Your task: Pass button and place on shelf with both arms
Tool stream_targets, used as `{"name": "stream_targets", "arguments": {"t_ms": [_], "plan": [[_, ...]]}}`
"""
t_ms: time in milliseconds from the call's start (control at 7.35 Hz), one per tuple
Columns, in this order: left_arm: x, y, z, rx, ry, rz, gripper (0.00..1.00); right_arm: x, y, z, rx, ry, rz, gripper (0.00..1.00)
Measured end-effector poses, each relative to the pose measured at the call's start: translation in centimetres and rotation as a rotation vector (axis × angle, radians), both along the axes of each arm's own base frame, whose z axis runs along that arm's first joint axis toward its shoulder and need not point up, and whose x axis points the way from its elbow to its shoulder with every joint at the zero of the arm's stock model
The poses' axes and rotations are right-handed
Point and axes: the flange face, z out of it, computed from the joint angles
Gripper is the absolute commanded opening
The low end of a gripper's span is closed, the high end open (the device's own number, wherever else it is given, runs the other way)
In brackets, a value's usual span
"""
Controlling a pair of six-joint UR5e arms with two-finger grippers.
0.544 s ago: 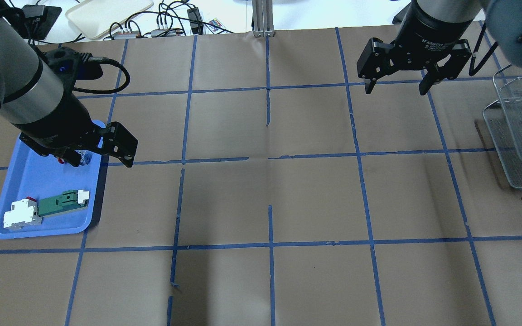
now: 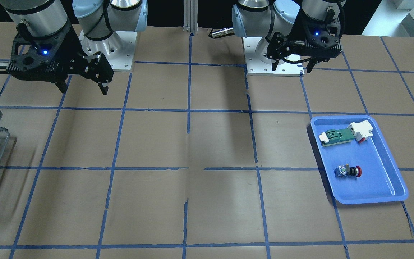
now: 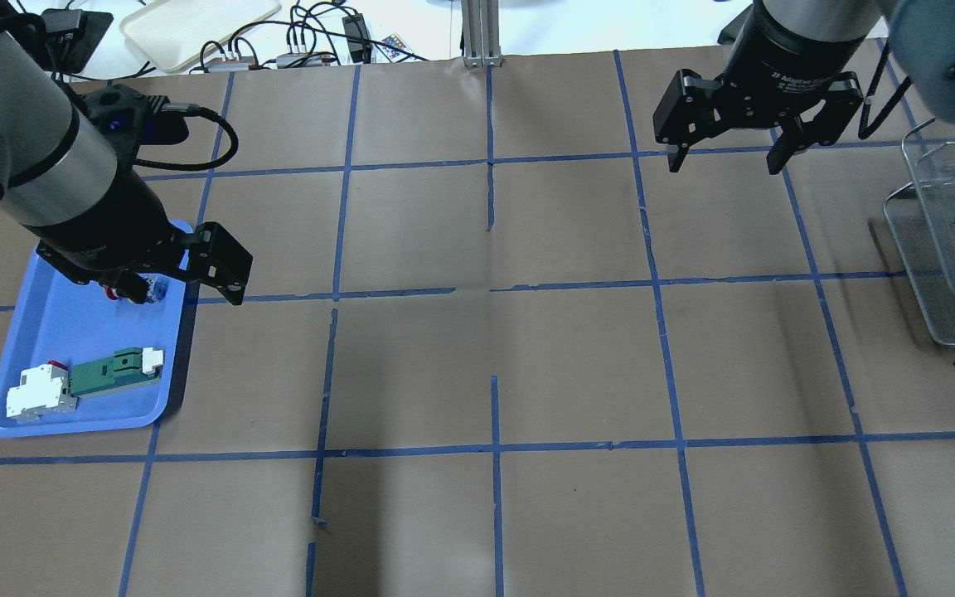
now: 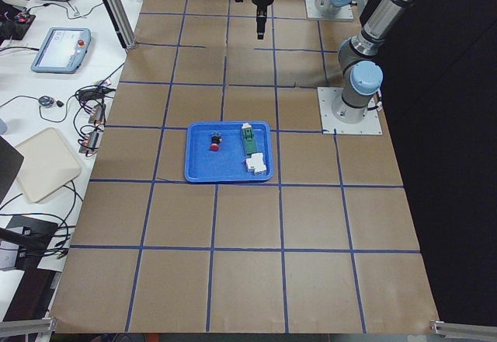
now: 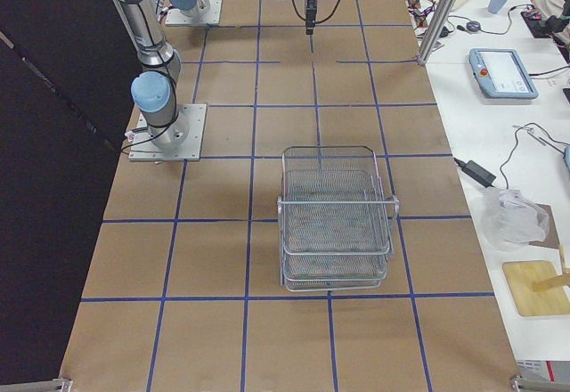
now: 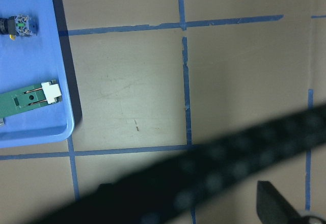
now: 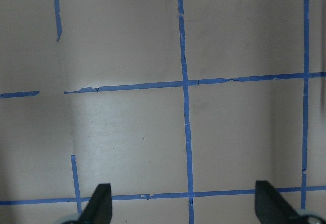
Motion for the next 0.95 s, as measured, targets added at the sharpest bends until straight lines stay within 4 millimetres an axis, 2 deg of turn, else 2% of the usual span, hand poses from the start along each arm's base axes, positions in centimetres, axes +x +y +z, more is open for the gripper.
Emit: {"name": "stream_targets", "arguments": {"t_ms": [952], "plan": [[0.34, -0.53, -0.07, -0.027, -0.002, 0.006, 1.00, 0.06, -0.33, -0.09, -0.027, -0.006, 0.007, 1.00]]}}
